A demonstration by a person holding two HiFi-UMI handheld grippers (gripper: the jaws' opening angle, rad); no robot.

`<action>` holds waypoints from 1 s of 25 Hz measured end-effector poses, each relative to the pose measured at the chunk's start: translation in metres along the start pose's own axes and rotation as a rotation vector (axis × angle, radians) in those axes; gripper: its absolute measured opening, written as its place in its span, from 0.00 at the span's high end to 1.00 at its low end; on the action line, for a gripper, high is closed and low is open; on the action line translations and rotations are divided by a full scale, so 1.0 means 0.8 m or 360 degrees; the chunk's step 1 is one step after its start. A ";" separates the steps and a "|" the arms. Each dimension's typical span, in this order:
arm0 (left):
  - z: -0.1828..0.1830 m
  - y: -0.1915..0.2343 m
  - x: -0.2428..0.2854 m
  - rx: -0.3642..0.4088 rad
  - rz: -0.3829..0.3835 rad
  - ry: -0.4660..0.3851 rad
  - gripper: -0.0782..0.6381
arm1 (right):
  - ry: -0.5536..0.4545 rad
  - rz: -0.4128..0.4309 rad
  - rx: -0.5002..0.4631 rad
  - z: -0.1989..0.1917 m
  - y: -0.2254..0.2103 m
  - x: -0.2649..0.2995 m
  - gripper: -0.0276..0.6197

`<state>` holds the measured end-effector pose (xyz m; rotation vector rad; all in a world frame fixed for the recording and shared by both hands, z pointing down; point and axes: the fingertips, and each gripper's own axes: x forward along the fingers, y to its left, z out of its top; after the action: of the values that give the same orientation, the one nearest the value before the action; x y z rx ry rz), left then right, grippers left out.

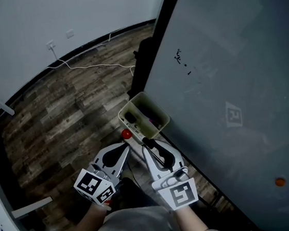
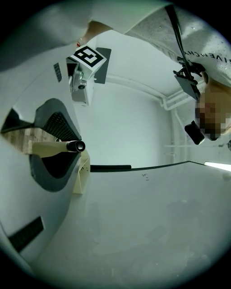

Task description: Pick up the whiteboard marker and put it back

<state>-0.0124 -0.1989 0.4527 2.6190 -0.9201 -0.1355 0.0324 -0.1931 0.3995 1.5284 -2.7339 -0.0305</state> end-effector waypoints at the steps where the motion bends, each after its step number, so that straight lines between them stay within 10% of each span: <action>1: -0.001 0.000 0.000 -0.0003 0.0001 0.0001 0.87 | -0.0001 0.0005 0.0001 0.000 0.001 0.000 0.82; 25: 0.012 -0.001 -0.011 0.0017 0.0041 -0.0027 0.87 | -0.0083 -0.0022 0.0109 0.036 -0.019 -0.002 0.84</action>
<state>-0.0209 -0.1952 0.4434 2.6183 -0.9625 -0.1470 0.0459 -0.1991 0.3703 1.5852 -2.7925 0.0235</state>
